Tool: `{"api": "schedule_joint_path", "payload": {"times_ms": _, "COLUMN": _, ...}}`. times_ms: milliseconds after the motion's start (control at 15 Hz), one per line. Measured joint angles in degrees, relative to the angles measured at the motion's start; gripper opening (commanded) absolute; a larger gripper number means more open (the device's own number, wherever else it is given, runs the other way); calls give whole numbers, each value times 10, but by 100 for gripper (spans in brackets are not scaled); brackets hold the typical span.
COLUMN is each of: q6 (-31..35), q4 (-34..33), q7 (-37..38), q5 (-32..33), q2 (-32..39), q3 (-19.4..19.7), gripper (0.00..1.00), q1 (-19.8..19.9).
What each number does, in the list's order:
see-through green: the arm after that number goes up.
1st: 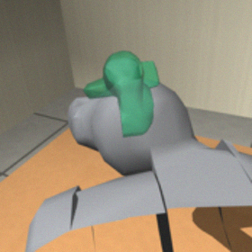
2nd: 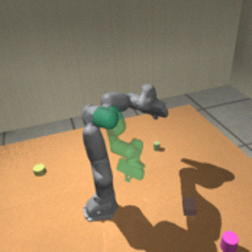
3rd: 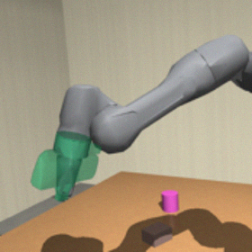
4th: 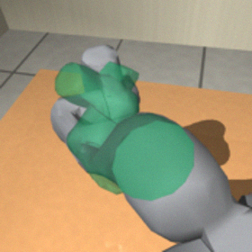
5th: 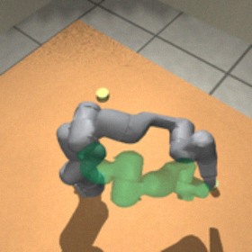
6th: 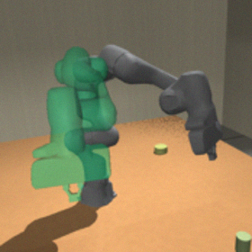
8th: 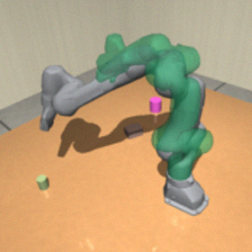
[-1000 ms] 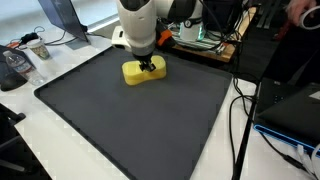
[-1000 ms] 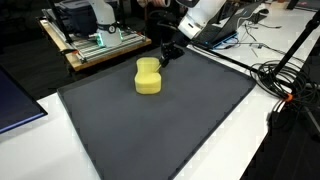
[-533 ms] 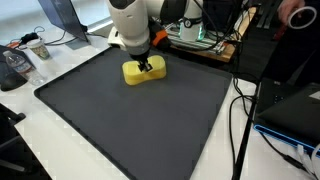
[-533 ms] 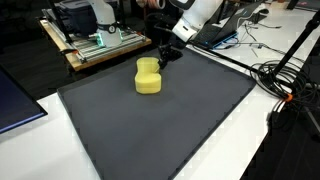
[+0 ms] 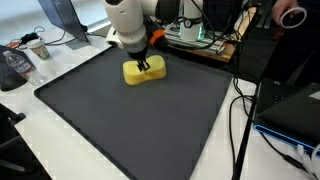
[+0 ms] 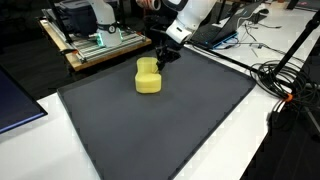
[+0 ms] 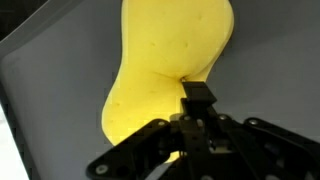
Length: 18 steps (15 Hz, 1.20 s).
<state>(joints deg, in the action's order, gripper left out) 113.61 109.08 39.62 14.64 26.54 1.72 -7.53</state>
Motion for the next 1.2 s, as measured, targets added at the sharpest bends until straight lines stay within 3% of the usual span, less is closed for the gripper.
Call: {"api": "schedule_joint_path", "payload": {"times_ms": 1200, "q6": 86, "q4": 76, "q7": -3, "q5": -49, "q2": -42, "q3": 10, "gripper": 3, "q1": 23}}
